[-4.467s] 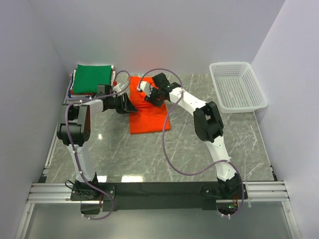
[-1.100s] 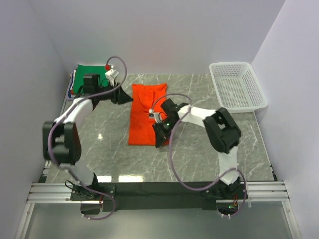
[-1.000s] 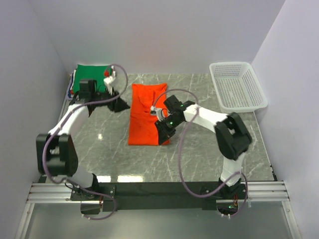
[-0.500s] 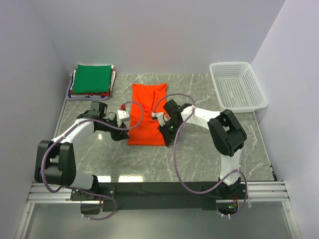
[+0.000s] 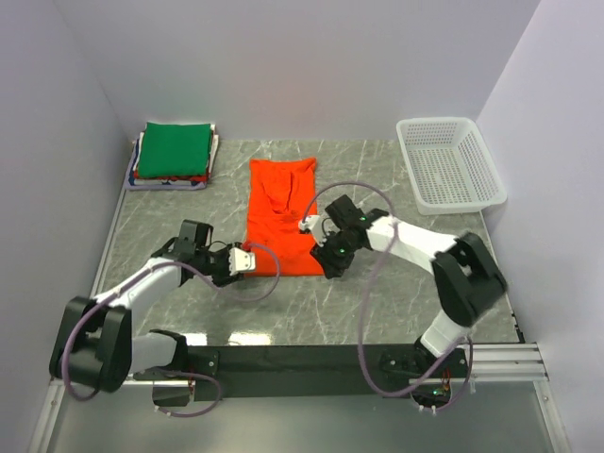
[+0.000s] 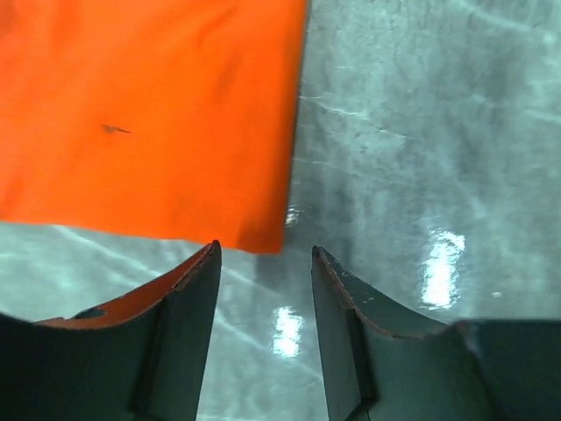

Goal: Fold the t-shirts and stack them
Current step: Fold the tshirt

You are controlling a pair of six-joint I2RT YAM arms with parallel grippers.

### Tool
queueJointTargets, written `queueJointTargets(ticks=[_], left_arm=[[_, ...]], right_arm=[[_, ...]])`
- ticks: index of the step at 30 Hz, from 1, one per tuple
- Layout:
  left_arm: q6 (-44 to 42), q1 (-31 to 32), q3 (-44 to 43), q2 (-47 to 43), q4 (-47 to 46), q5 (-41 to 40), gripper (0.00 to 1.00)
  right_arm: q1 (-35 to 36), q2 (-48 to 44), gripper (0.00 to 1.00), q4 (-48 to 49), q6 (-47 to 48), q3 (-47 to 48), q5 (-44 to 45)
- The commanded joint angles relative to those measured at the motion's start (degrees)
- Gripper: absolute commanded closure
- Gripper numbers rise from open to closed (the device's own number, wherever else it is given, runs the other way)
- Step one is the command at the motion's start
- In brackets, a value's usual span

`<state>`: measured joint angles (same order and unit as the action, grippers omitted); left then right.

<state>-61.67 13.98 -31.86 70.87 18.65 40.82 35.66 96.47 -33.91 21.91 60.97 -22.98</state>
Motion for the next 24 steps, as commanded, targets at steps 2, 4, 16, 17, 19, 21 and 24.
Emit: queueJointTargets(ticks=[2,4,16,17,19,21,24], left_arm=[[-8.5,1.0,4.1,-5.6,-6.2,-0.6,0.48],[-11.1,2.1,5.0,-6.2,-6.9,-0.9,0.49],[-14.2,4.3,6.9,-2.8,-8.3,-3.0,0.53],[-14.0,4.3,7.0,-2.8,-9.2,-3.1,0.53],[-15.2,4.4,6.7,-2.0,-8.9,-3.6,0.54],[-15.4,4.4,6.5,-1.0,-8.8,-4.2,0.54],[-16.5,4.4,5.8,-0.1,-8.6,-4.2,0.55]], right_arm=[[2.1,-10.5,0.51,14.2,15.0,-6.7,9.3],[3.4,-12.2,0.50,18.5,19.5,-11.5,11.7],[11.2,-12.2,0.50,30.7,29.9,-19.0,10.9],[11.3,-11.3,0.50,30.4,30.1,-18.7,10.8],[11.5,-9.8,0.51,29.5,31.3,-18.2,10.8],[11.7,-9.1,0.53,28.0,31.6,-17.1,10.9],[11.8,-7.0,0.55,24.0,32.8,-14.9,10.8]])
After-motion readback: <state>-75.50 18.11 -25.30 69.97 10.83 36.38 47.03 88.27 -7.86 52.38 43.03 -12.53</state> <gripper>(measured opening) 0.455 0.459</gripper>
